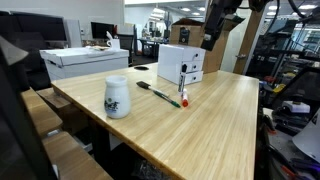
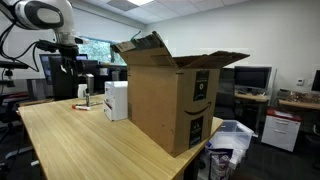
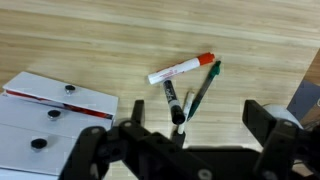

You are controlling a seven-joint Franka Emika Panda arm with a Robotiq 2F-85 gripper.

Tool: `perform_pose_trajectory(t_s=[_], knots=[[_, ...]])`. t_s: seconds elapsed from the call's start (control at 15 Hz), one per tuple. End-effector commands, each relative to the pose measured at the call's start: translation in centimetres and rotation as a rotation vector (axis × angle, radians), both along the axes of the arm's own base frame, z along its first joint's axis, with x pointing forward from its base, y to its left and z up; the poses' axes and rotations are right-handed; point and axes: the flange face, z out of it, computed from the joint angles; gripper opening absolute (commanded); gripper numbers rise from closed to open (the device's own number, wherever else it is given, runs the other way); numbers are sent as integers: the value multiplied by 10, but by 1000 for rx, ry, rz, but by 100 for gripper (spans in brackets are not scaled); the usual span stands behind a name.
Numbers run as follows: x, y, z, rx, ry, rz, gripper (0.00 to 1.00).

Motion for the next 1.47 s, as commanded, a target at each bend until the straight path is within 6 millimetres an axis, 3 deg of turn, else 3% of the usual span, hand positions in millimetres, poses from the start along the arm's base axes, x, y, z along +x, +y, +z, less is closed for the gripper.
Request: perform_pose_trajectory(t_s=[0.0,0.8,1.4], knots=[[10,21,-11,-15,-23,44,100],[43,36,-48,-76,24,172,100],[75,28,-65,-93,46,217,100]])
